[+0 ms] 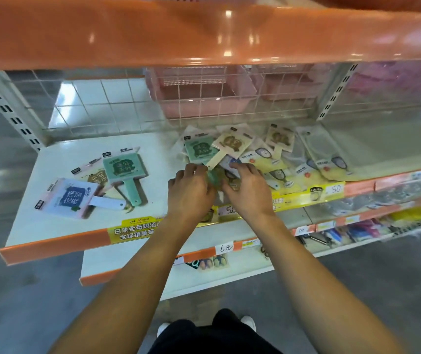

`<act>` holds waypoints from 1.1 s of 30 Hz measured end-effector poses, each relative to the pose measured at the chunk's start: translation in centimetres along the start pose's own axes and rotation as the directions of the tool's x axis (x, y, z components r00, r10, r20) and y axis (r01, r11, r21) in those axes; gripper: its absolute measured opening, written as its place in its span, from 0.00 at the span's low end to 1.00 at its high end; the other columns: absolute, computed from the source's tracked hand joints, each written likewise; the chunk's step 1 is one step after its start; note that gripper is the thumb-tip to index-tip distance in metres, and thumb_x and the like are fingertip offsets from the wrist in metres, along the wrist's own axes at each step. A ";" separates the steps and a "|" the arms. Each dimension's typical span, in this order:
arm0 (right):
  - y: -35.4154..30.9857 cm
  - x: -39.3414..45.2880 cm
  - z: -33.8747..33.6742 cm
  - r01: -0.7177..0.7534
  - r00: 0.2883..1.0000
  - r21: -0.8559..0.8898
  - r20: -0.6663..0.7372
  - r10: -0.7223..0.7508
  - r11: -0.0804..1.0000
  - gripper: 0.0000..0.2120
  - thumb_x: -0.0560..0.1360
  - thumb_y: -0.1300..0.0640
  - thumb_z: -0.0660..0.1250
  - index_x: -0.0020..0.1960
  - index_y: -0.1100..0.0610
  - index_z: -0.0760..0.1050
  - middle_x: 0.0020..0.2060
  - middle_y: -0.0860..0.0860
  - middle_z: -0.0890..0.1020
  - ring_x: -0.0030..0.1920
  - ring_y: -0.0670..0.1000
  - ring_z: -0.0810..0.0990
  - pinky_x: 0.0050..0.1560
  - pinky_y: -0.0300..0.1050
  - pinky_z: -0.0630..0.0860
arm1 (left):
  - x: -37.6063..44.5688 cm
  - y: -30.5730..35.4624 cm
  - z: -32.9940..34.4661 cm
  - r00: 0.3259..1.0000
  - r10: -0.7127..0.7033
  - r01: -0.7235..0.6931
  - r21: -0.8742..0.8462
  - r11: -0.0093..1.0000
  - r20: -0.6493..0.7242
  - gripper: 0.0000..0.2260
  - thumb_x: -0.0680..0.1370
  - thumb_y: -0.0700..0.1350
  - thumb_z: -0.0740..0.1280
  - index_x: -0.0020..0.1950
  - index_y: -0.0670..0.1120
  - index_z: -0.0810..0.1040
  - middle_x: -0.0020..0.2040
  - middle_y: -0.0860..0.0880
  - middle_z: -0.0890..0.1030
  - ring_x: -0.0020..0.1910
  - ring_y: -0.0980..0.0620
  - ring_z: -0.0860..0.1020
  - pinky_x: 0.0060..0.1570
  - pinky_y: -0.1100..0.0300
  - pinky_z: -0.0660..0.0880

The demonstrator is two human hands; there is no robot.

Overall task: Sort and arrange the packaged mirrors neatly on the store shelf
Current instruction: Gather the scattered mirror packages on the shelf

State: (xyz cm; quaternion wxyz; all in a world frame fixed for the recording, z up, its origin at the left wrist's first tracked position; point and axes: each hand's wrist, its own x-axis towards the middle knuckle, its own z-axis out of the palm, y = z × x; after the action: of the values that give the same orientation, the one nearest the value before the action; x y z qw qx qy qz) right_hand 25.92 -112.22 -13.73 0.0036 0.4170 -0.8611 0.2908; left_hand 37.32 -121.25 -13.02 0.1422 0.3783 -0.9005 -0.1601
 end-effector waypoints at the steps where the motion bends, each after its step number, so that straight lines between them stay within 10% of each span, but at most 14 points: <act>1: 0.6 0.2 -0.3 -0.003 1.000 -0.002 0.003 0.003 1.000 0.21 0.74 0.47 0.68 0.64 0.54 0.75 0.60 0.55 0.78 0.61 0.60 0.74 0.55 0.54 0.76 | 0.1 0.7 0.2 1.000 -0.003 0.003 0.008 1.000 0.002 0.19 0.75 0.46 0.64 0.66 0.46 0.72 0.62 0.43 0.74 0.59 0.39 0.74 0.55 0.47 0.71; 33: 21.7 2.8 -9.9 -0.202 0.975 -0.058 -0.100 0.196 0.978 0.22 0.71 0.44 0.63 0.62 0.52 0.76 0.57 0.53 0.79 0.58 0.59 0.76 0.58 0.52 0.72 | 6.5 21.9 11.2 0.983 0.158 -0.160 0.013 0.987 0.093 0.18 0.77 0.50 0.63 0.65 0.45 0.73 0.62 0.42 0.74 0.59 0.37 0.74 0.54 0.45 0.72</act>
State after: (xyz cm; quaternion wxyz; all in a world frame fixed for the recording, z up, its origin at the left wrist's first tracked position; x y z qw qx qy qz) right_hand 6.12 -98.76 -15.60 0.0292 0.3140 -0.9069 0.2794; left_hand 14.79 -109.43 -13.69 0.1092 0.2989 -0.9350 -0.1565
